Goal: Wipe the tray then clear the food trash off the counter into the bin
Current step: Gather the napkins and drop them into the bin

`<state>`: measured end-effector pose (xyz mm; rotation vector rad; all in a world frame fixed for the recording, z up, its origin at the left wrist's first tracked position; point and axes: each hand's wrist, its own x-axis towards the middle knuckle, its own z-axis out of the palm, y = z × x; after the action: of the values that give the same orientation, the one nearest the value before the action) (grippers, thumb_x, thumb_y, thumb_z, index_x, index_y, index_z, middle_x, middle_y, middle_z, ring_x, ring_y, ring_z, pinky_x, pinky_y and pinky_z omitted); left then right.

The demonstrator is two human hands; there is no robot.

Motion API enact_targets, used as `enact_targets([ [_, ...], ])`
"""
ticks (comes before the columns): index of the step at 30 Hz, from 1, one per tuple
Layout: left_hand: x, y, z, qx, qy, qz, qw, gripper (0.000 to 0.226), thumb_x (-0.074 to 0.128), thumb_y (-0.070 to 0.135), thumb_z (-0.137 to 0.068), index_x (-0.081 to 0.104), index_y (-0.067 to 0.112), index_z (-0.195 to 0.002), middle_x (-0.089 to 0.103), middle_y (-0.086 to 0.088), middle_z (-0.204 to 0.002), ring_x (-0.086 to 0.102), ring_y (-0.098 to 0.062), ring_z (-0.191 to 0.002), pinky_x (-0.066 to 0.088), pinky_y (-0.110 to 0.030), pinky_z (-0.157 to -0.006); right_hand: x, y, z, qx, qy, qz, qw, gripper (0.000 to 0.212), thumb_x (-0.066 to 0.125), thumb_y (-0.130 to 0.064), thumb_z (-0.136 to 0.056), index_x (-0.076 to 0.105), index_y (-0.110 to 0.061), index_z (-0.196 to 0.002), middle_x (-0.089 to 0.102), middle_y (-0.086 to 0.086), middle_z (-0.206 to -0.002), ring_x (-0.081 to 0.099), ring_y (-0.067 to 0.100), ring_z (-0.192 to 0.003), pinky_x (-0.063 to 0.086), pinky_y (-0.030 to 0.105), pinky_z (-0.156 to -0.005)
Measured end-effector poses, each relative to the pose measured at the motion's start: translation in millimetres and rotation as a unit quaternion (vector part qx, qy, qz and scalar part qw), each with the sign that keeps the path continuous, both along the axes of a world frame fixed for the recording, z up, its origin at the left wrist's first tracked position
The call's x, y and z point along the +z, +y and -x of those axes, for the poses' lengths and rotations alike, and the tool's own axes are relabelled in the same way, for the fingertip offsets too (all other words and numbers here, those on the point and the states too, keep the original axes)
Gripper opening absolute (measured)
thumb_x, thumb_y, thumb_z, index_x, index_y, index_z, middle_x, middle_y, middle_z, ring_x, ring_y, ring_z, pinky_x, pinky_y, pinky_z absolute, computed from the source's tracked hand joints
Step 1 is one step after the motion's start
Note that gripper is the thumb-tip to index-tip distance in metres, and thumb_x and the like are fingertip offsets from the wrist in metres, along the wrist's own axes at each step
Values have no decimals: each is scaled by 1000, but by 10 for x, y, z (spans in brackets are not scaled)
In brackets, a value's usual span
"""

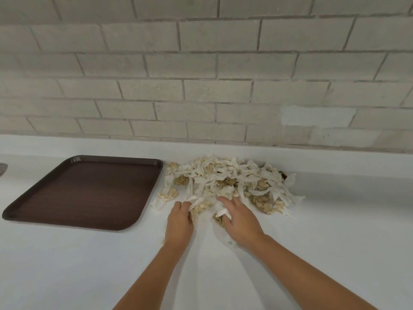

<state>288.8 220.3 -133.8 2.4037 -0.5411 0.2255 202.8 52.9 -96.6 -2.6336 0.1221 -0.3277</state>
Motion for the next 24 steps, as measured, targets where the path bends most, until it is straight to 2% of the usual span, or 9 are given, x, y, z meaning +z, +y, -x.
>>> enact_targets([
  [3,138,57,26,19,46,112,992,32,41,-6,-87,60,8,-108,54,-6,-100,51,-16,-88,36,-21,-74,-132,104,-95,15,40,59,997,48,39,-49,-93,43,-30,-137,44,5,-116,48,21,-105,44,30,-82],
  [5,266,102,27,35,57,175,982,26,39,1,-89,60,9,-102,58,-5,-98,52,-15,-87,36,-20,-74,-239,154,-117,22,39,91,995,52,37,-62,-85,57,-27,-119,51,5,-110,53,23,-96,47,32,-76],
  [8,460,150,-66,58,62,228,970,24,35,26,-86,56,14,-91,56,-3,-90,52,-13,-79,36,-24,-68,-373,160,-122,15,-23,93,995,41,43,-58,-83,63,-24,-92,57,-1,-90,58,18,-75,47,26,-62],
  [12,528,108,-426,128,35,145,981,48,47,55,-86,57,9,-84,53,-4,-86,50,-18,-79,37,-30,-69,-368,169,-82,8,-44,31,999,31,49,-46,-82,64,-19,-88,57,-5,-80,55,14,-67,40,20,-58],
  [15,409,67,-694,160,20,26,987,51,63,50,-82,62,0,-92,56,-14,-93,51,-31,-92,40,-36,-70,-367,161,-64,0,-47,-27,999,32,48,-43,-83,63,-18,-96,60,-6,-83,54,13,-71,43,24,-61],
  [18,246,51,-784,118,53,-82,988,60,66,48,-80,58,-3,-110,52,-19,-114,48,-36,-107,42,-43,-85,-383,153,-38,-14,-51,-56,997,46,44,-46,-84,59,-20,-119,65,-5,-98,59,12,-87,50,27,-73],
  [21,133,61,-757,60,41,-76,994,54,69,41,-80,57,-4,-108,53,-19,-112,51,-35,-104,43,-42,-88,-386,150,-42,-26,-54,-53,997,43,48,-43,-81,62,-19,-115,66,-3,-92,61,16,-85,51,29,-70],
  [24,111,97,-659,34,42,-10,998,24,61,21,-89,59,0,-101,55,-13,-101,56,-31,-93,40,-30,-75,-385,146,-47,-40,-76,-60,994,35,52,-40,-80,65,-20,-105,66,-4,-89,61,16,-83,52,28,-68],
])
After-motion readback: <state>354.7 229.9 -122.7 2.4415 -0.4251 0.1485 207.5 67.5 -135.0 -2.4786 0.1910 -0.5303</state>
